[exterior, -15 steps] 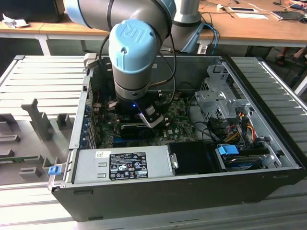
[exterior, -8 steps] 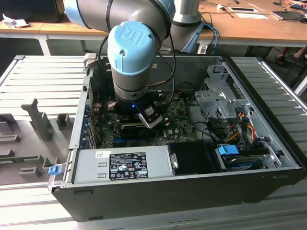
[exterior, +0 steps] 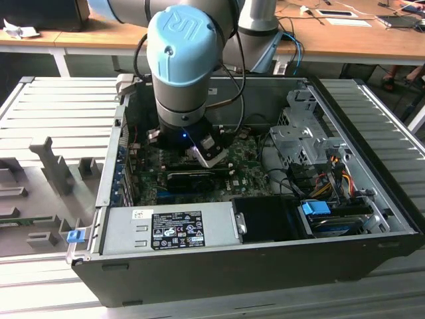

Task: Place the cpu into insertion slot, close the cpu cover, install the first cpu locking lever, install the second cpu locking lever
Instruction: 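Install the second cpu locking lever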

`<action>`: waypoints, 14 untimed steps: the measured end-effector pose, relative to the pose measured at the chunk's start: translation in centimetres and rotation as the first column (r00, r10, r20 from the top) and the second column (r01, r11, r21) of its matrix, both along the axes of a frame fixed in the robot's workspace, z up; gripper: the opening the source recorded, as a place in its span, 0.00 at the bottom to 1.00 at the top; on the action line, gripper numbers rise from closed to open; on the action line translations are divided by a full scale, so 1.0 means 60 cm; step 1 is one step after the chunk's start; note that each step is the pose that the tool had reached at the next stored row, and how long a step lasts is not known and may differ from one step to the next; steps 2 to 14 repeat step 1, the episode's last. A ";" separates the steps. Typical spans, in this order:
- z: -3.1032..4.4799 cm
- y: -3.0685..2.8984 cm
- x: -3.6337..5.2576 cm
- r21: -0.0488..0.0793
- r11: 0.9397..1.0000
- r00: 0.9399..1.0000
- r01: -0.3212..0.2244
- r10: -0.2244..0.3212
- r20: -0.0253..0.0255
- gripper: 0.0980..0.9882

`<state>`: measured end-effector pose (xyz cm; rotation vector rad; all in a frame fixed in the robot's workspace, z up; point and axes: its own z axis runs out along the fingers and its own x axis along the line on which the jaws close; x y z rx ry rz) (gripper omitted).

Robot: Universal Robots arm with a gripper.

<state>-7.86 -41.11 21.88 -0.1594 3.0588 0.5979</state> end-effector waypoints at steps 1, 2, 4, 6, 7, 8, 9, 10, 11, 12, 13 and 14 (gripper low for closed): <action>0.000 0.0000 0.000 0.000 1.000 1.000 0.000 0.000 0.000 0.01; 0.000 0.0000 0.000 0.000 1.000 1.000 0.000 0.000 0.000 0.01; 0.000 0.0000 0.000 0.000 1.000 1.000 0.000 0.000 0.000 0.01; 0.000 0.0000 0.000 0.000 1.000 1.000 0.000 0.000 0.000 0.01; 0.000 0.0000 0.000 0.000 1.000 1.000 0.000 0.000 0.000 0.01; 0.000 0.0000 0.000 0.000 1.000 1.000 0.000 0.000 0.000 0.01; 0.000 0.0000 0.000 0.000 1.000 1.000 0.000 0.000 0.000 0.01; 0.000 0.0000 0.000 0.000 1.000 1.000 0.000 0.000 0.000 0.01; 0.000 0.0000 0.000 0.000 1.000 1.000 0.000 0.000 0.000 0.01; 0.000 0.0000 0.000 0.000 1.000 1.000 0.000 0.000 0.000 0.01; 0.000 0.0000 0.000 0.000 1.000 1.000 0.000 0.000 0.000 0.01; 0.000 0.0000 0.000 0.000 1.000 1.000 0.000 0.000 0.000 0.01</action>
